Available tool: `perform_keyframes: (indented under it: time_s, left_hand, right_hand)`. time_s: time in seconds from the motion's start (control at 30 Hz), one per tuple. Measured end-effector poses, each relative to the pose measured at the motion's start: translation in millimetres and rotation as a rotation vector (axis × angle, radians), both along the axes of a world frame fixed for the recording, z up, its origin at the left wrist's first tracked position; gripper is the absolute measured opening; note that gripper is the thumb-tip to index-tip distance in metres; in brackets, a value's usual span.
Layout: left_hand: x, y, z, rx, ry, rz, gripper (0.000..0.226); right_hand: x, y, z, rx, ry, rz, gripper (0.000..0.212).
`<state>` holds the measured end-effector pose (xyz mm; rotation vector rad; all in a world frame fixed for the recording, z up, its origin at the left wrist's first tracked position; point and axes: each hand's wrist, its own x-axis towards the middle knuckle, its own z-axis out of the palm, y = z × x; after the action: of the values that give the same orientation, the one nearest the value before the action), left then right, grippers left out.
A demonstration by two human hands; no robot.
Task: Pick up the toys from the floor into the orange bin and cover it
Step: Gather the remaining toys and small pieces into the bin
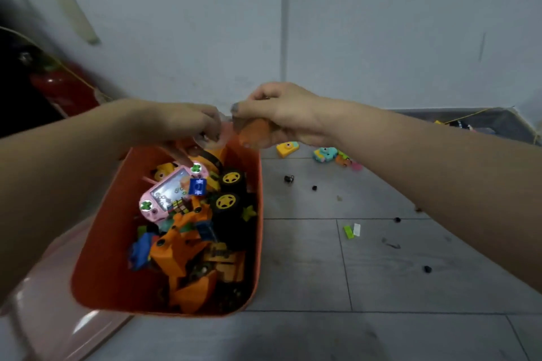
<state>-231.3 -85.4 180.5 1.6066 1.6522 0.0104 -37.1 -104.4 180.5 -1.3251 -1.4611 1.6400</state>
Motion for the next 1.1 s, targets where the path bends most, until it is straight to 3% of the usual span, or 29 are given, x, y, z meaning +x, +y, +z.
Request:
perform_keyframes:
  time_s: [0.1, 0.17, 0.27, 0.43, 0.63, 0.73, 0.93, 1.1]
  left_hand:
    - [-34, -25, -7, -0.253, 0.144, -0.041, 0.021]
    - [-47, -32, -8, -0.296, 0.312, -0.111, 0.025]
    - [-45, -36, -8, -0.365, 0.483, -0.203, 0.05]
    - [-10, -28, -5, -0.324, 0.499, -0.292, 0.054]
    - [65, -4, -15, 0.13, 0.203, -0.304, 0.047]
    - [112, 4, -32, 0.225, 0.193, -0.363, 0.053]
    - [175, 22, -109, 0.078, 0.344, -0.379, 0.086]
    - [192, 35, -166, -0.006, 0.39, -0.249, 0.111]
  right_hand:
    - [-29, -14, -3, -0.122, -0.138, 0.296, 0.03]
    - [-40, -22, -10, -0.198, -0.252, 0.452, 0.037]
    - [-46, -26, -20, -0.237, -0.465, 0.586, 0.053]
    - [-30, -15, -23, -0.154, -0.429, 0.399, 0.055]
    - [50, 14, -35, -0.007, -0.488, 0.03, 0.034]
    - [107, 17, -56, -0.003, -0.676, -0.04, 0.029]
    - [209, -6, -128, -0.082, -1.195, 0.104, 0.08]
    - [248, -6, -193, -0.201, -1.085, 0.062, 0.098]
